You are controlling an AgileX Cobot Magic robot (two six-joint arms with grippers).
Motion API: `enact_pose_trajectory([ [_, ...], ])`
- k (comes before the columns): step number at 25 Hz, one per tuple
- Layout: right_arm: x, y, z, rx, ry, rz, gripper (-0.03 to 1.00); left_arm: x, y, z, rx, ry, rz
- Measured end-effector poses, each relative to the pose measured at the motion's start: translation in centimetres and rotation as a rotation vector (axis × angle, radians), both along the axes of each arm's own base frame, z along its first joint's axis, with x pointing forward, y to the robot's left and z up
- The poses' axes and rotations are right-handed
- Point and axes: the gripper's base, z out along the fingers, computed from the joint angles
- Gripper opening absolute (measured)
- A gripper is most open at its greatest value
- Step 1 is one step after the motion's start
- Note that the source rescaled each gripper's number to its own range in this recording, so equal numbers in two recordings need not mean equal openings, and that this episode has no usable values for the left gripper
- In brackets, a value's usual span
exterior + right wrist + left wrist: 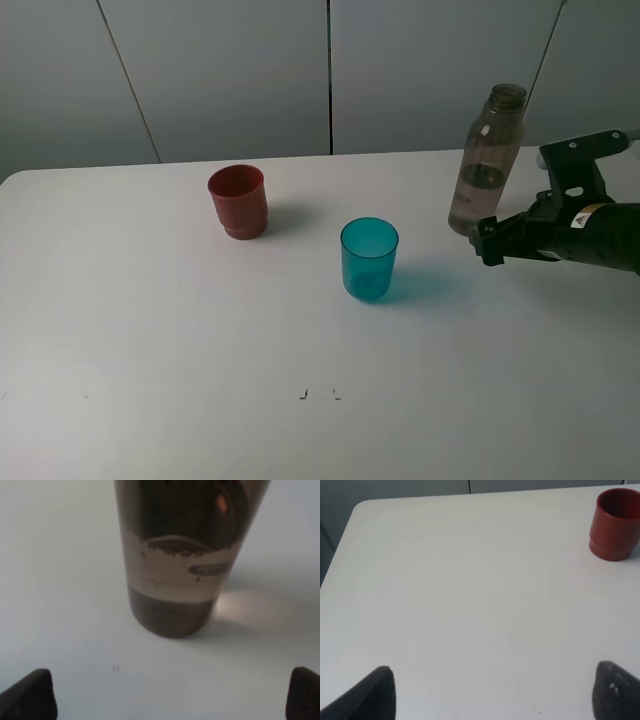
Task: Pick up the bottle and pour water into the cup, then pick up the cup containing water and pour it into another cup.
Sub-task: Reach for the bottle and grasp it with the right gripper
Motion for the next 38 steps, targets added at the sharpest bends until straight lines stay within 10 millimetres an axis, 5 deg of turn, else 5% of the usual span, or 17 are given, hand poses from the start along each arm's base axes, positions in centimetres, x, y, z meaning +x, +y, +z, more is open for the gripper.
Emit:
enact_pose_trajectory([
  [13,2.3,0.5,-2.6,0.072,-0.150,-0.022,1.00,0.0,0.0,0.0,0.000,0.000,0.000],
  [38,7.6,1.4,-4.1,0.152,-0.315,-0.041,1.00,0.0,0.0,0.0,0.000,0.000,0.000],
])
